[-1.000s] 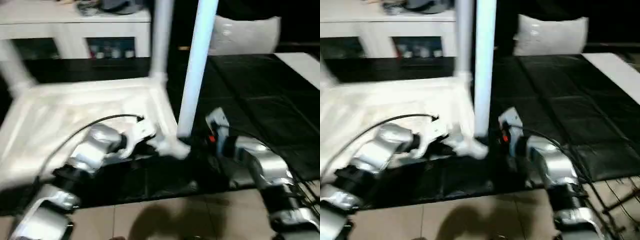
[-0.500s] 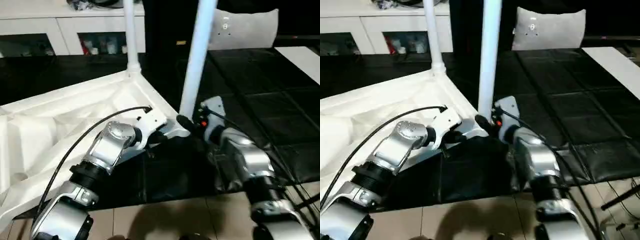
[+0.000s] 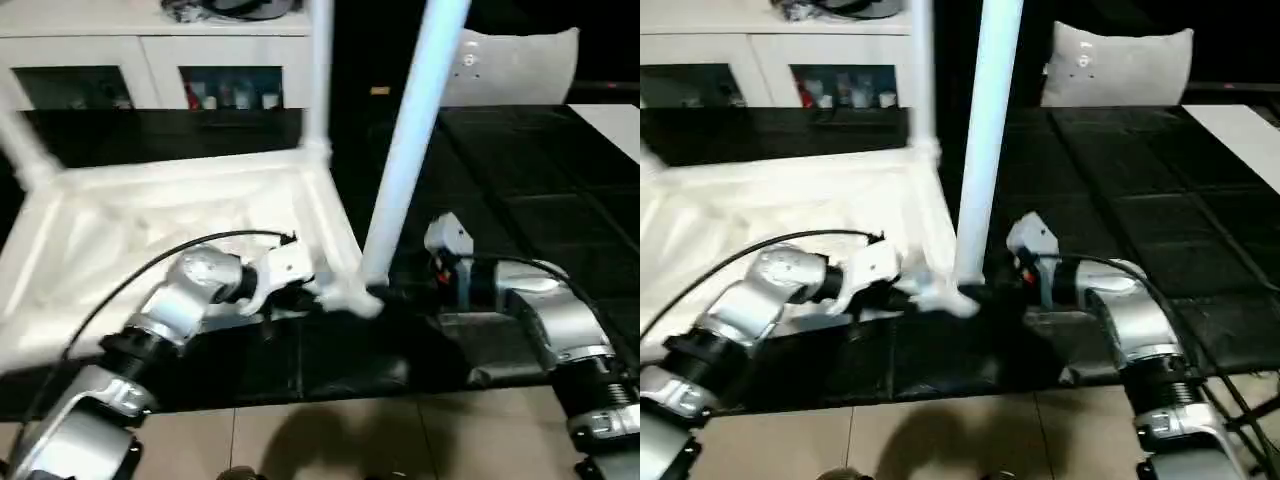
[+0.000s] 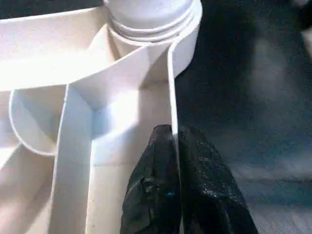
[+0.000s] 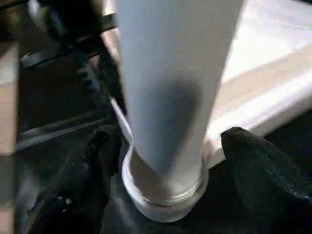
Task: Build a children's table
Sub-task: Rotate leg to tighten
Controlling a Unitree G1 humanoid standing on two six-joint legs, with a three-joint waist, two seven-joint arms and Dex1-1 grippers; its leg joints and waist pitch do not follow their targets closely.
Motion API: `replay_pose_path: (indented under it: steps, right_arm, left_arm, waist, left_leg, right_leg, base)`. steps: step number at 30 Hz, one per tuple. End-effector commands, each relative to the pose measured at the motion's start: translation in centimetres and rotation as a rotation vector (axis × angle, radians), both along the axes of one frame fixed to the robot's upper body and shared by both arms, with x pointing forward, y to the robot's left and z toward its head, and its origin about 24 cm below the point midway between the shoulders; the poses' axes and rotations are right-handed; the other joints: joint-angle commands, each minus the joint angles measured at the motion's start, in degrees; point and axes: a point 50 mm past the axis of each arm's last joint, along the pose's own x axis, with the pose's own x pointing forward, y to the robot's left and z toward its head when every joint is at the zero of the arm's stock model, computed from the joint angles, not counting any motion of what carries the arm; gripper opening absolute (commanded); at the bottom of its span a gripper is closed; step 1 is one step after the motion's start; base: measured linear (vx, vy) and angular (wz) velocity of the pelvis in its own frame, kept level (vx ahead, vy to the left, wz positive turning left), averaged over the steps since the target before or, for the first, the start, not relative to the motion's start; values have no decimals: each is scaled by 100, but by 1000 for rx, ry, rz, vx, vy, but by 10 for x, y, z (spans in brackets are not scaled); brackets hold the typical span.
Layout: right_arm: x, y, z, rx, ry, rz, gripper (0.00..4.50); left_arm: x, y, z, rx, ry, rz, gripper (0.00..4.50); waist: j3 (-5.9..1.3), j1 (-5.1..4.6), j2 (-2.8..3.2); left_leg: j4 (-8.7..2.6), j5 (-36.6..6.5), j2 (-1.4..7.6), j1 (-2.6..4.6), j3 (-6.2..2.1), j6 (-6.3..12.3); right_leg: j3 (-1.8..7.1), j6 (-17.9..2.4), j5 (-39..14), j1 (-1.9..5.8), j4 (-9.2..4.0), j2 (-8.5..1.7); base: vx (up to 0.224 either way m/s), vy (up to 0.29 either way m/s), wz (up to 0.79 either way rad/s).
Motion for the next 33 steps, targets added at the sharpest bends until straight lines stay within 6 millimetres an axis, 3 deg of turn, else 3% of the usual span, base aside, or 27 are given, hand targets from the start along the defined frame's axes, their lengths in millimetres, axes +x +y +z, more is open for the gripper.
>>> replay_pose_path:
  steps: [1,8,20,28,31,32,33]
  right_arm:
    - [1,-3,7,9,-8,57,340]
    - [-8,3,8,39,86,213,288]
    - [-17,18,1,87,143,290,206]
    - [-21,24,-2,134,148,211,192]
    - [-16,32,-5,125,134,93,192]
    - [-3,41,-10,102,100,-102,192]
    - [2,44,-12,94,95,-175,192]
  left_arm:
    - [-8,-3,-1,55,19,-130,0]
    - [-17,0,0,86,42,-259,0]
    - [-18,-3,-1,76,41,-285,0]
    - [-15,-8,-2,1,80,-142,0]
    - [-12,-14,-2,-33,95,-60,0]
    - [-7,-27,2,-112,91,53,0]
    - [-6,-32,4,-145,92,89,0]
  waist:
    - [-411,1,-23]
    - [-399,14,-43]
    - [-418,78,-25]
    - [-389,67,-31]
    - [-330,38,-30]
    - [-310,-7,-33]
    - [-294,-75,-36]
  left_leg:
    - [-365,-889,141,31,4,454]
    - [-373,-956,146,33,4,400]
    - [-371,-811,143,31,2,328]
    - [-398,-951,149,46,3,243]
    - [-427,-1288,118,82,-4,150]
    - [-424,-1475,103,127,-9,58]
    - [-404,-1603,69,158,-22,-51]
  right_leg:
    - [287,-1081,-1328,379,-409,-315]
    - [287,-979,-1690,380,-434,-327]
    - [291,-966,-1545,372,-411,-324]
    - [296,-878,-1840,357,-441,-324]
    - [273,-748,-2420,343,-527,-323]
    - [263,-597,-2914,325,-577,-339]
    - [218,-442,-3360,295,-645,-340]
  base:
    - [0,0,0]
    - [0,0,0]
    - [0,0,0]
    - [0,0,0]
    - [0,0,0]
    - [0,0,0]
    - [0,0,0]
